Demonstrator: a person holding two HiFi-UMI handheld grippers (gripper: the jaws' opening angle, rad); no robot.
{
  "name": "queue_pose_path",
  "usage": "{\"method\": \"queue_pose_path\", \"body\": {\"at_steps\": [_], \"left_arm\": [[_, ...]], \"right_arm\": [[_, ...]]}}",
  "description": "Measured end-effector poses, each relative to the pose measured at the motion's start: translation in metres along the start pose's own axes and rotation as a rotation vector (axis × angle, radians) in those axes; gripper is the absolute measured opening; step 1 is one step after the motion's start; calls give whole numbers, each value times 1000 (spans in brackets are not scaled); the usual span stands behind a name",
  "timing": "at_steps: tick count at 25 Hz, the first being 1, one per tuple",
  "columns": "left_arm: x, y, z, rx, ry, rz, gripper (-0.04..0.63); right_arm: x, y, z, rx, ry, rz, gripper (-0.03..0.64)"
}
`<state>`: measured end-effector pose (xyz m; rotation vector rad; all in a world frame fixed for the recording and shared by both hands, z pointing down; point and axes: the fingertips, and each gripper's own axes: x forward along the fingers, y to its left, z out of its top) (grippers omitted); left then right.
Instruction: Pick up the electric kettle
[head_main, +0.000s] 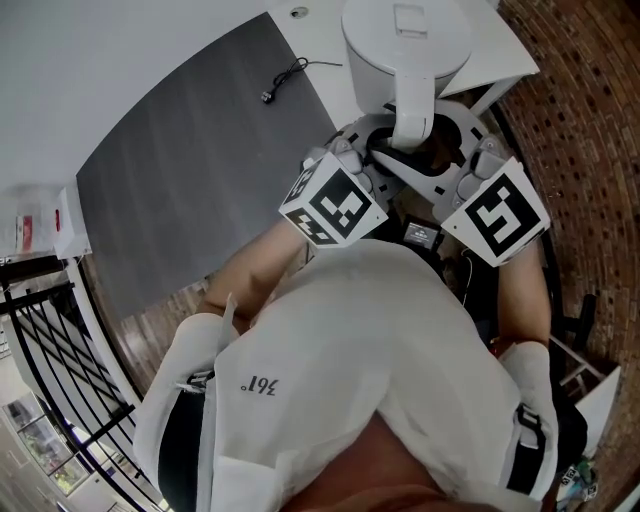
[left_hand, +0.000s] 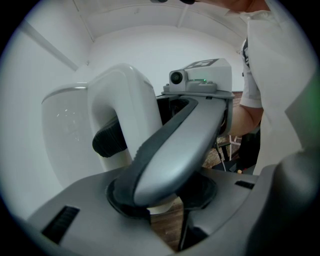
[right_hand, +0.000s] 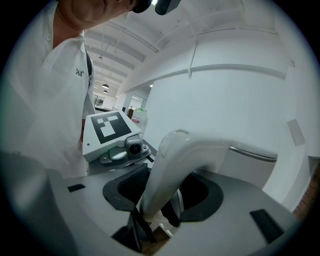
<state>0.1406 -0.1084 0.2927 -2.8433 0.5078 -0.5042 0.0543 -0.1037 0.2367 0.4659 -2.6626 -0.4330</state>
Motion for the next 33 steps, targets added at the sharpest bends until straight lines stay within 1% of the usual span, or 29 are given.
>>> {"method": "queue_pose_path", "body": {"at_steps": [9,19,33], "left_arm": [[5,2,4,5,4,-6,123],[4,6,9,12,-1,-12,124],[12,12,5,6,12,-2,123]], "right_arm": [[-4,-6,-1,7,3,-2,175],[-3,-8,-1,41,14,-3,175],[-1,-15,-8,26,17,11,175]]}}
